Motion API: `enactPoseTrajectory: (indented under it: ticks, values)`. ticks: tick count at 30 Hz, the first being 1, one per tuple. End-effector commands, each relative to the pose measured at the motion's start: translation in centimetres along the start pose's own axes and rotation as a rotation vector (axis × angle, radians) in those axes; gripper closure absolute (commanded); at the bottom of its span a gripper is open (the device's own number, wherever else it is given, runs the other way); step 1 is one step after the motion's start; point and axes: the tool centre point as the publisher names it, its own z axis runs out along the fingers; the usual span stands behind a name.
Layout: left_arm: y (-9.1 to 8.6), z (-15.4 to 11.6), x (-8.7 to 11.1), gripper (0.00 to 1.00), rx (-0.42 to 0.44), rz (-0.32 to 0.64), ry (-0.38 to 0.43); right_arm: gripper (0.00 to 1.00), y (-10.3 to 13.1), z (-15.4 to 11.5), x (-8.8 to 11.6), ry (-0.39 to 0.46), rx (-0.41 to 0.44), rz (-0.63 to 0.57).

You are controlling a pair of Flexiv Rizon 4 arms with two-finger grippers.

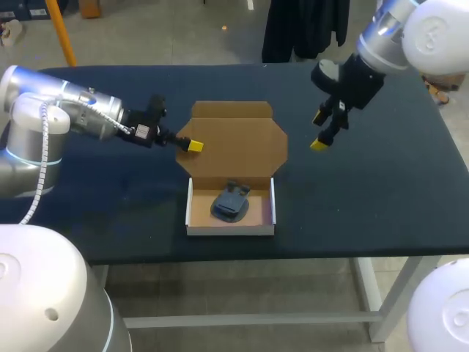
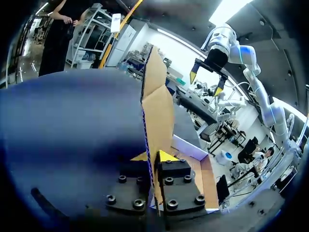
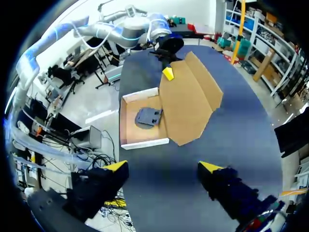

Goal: Assemble the packaging by folding the flat box into shape, placing the metal phone stand inside, and closing the box properly

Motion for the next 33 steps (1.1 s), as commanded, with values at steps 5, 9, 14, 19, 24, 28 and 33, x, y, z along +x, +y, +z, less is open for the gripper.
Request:
enactPoseTrajectory:
  ticks: [5,9,14,19,24,28,33]
  values:
    - [0.2,0.0,0.3,1.00,0.006,0.028,0.012,0.00,0.1,0.1,-0.1,0.011,0.011,0.005]
    - [0.3,-0.2,0.7,1.00,0.009,0.075,0.029,0.00,0.2,0.0,-0.1,0.010,0.013,0.004]
    - [0.4,-0.4,1.3,1.00,0.009,0.119,0.045,0.00,0.3,0.0,-0.1,0.009,0.013,0.005]
    - [0.3,-0.4,1.5,1.00,-0.002,0.125,0.052,0.00,0.5,-0.1,0.1,0.007,0.014,0.004]
    - [0.3,-0.4,1.5,1.00,-0.002,0.125,0.052,0.00,0.8,-0.4,0.2,0.002,0.013,0.003]
    - [0.3,-0.4,1.5,1.00,-0.002,0.125,0.052,0.00,0.9,-0.5,0.2,-0.003,0.021,0.001]
    - [0.3,-0.4,1.5,1.00,-0.002,0.125,0.052,0.00,1.7,-0.6,0.0,-0.004,0.031,-0.003]
